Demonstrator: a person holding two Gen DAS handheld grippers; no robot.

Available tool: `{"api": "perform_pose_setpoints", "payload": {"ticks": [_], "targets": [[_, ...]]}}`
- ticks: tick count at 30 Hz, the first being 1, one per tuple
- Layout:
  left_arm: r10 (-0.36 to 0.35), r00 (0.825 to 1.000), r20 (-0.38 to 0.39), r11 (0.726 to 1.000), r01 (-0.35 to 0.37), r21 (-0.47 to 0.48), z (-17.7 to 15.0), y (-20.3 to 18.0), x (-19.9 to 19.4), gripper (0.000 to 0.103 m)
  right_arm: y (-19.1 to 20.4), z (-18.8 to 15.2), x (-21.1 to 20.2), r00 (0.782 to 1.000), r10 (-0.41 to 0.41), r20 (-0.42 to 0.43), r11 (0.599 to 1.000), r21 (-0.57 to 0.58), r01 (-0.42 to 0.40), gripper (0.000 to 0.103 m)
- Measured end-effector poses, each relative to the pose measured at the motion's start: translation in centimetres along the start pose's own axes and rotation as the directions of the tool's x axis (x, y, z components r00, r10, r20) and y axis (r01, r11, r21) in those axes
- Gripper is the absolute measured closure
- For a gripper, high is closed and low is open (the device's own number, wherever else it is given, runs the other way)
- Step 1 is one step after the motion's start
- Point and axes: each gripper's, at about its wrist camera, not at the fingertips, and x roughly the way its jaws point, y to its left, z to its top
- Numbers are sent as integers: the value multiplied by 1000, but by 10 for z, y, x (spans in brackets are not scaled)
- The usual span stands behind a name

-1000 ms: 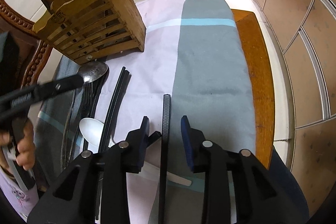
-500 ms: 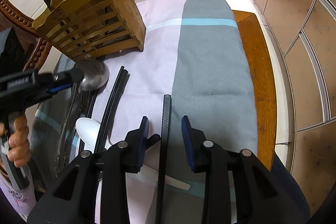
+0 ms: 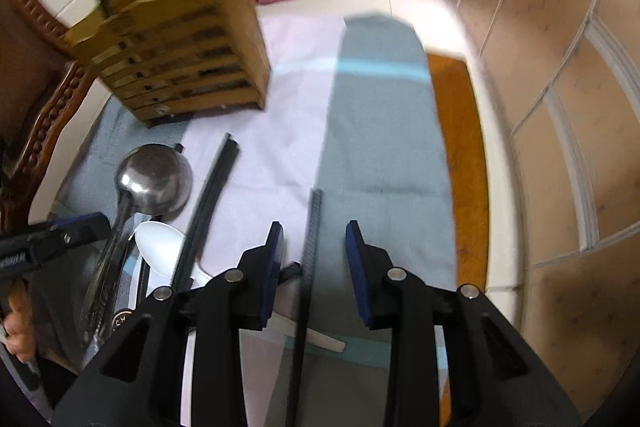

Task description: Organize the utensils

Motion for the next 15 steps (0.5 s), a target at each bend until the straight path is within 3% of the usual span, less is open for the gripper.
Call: {"api": "perform_pose_setpoints", "payload": {"ticks": [4, 7, 9, 15], "targets": [[35, 999, 13, 999, -36, 13, 5, -5, 4, 77, 49, -11, -13, 997, 82, 9, 982, -173, -79, 71], [43, 999, 26, 999, -43, 5, 10, -5, 3, 70, 92, -24, -11, 994, 105, 6, 941, -325, -98, 71], [46, 998, 41, 999, -45, -13, 13, -3, 1, 64, 109, -26, -5, 997, 82, 8, 925, -374, -73, 71], [47, 997, 58, 997, -44, -58, 18, 8, -2, 60, 125, -27, 16, 998, 57, -25, 911, -408, -62, 73]]}}
